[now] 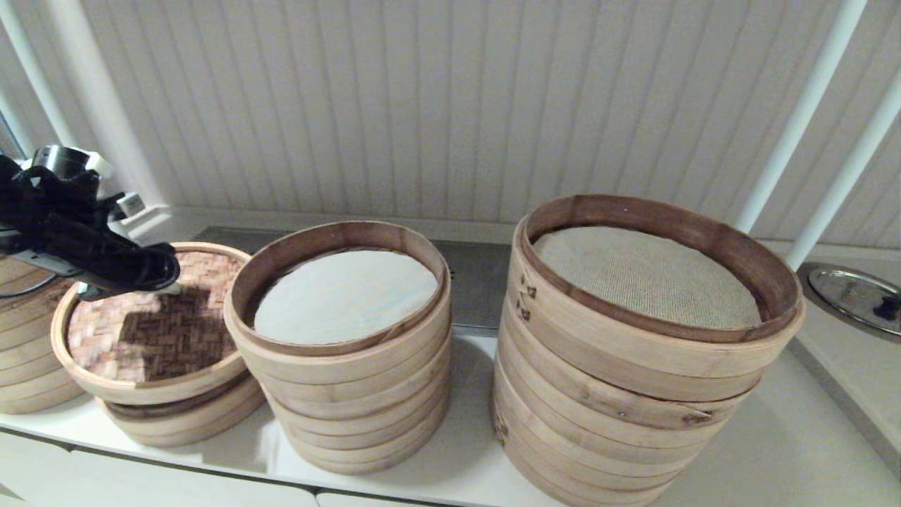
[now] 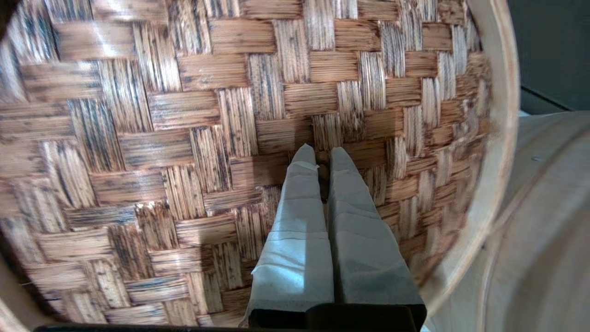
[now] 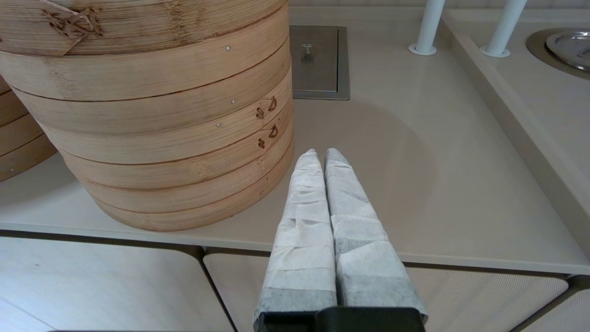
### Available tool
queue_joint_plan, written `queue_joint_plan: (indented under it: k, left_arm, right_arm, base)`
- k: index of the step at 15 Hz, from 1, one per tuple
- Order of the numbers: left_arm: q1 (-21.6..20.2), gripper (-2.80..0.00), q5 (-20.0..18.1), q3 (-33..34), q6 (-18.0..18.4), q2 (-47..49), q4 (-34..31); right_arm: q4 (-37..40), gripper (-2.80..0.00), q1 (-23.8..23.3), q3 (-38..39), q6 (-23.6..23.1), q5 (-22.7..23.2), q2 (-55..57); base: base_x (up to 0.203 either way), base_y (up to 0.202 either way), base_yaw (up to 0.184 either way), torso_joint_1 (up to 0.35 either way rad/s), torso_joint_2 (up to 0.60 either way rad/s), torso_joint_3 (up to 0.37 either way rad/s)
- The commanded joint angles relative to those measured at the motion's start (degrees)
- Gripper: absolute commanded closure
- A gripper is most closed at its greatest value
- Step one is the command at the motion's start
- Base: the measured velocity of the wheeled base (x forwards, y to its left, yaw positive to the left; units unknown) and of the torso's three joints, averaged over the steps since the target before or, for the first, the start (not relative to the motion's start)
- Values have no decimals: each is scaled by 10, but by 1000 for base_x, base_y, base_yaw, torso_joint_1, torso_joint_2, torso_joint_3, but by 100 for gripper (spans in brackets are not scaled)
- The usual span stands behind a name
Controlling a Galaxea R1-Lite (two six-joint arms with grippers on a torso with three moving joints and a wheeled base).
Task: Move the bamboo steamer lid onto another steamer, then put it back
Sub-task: Put the steamer
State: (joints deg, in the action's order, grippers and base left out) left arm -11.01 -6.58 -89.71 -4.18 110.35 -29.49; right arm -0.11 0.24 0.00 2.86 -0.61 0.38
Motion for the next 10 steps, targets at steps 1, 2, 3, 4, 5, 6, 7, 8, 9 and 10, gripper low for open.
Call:
queue_joint_plan:
  k: [1,2,3,4,5,6,7,8,9,10]
  left_arm:
    - [-2,0,-1,1,0,-21,-1]
    - [-3,0,-1,0,0,-28,0]
    - [-4,0,-1,-1,-1,-36,1]
    - [-6,0,0,-1,-2,-40,3]
    - [-8,0,1,0,-2,-41,4]
    - [-10,0,1,1,-3,-45,4]
    - [-13,0,1,1,-3,-49,2]
    - [-16,0,1,2,-3,-52,3]
    - [-18,0,1,3,-4,-59,3]
    - [-22,0,1,7,-4,-64,5]
  right_arm:
    - [0,0,0,2,0,0,0]
    - [0,0,0,2,0,0,0]
    - [-1,0,0,2,0,1,0]
    - [0,0,0,2,0,0,0]
    - [-1,0,0,2,0,0,0]
    - [0,0,1,2,0,0,0]
    - [-1,0,0,2,0,0,0]
    - [-1,0,0,2,0,1,0]
    - [0,0,1,2,0,0,0]
    - [-1,0,0,2,0,0,0]
  base:
    - [0,0,0,0,0,0]
    - [0,0,0,0,0,0]
    - [0,0,0,0,0,0]
    - [0,0,0,0,0,0]
    - [0,0,0,0,0,0]
    - [0,0,0,0,0,0]
    - [0,0,0,0,0,0]
    - [0,0,0,0,0,0]
    - [0,0,0,0,0,0]
    - [0,0,0,0,0,0]
